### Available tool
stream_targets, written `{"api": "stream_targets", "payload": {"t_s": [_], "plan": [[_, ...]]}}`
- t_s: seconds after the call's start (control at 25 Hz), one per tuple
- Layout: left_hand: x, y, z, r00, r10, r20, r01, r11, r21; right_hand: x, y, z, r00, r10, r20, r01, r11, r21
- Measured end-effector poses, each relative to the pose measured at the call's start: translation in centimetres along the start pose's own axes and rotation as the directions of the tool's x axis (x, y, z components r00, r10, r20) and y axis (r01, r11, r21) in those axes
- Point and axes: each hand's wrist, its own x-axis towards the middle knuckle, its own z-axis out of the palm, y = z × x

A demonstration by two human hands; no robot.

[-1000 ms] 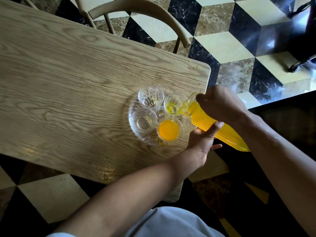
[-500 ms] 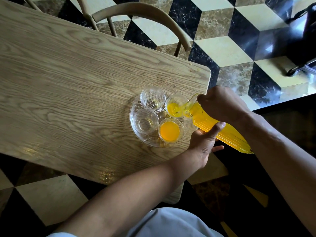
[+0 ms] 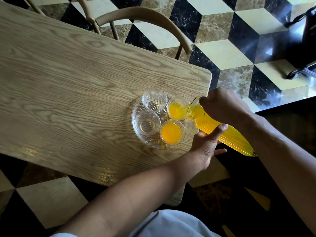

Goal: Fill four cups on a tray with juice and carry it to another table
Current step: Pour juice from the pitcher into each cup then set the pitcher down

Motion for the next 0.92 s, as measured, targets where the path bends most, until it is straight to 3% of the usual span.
{"api": "stream_targets", "payload": {"t_s": [0.92], "plan": [[0.03,0.08,0.46,1.000,-0.019,0.004,0.019,0.999,-0.032,-0.17,-0.45,-0.70,0.999,0.040,0.005,-0.040,0.999,-0.010]]}}
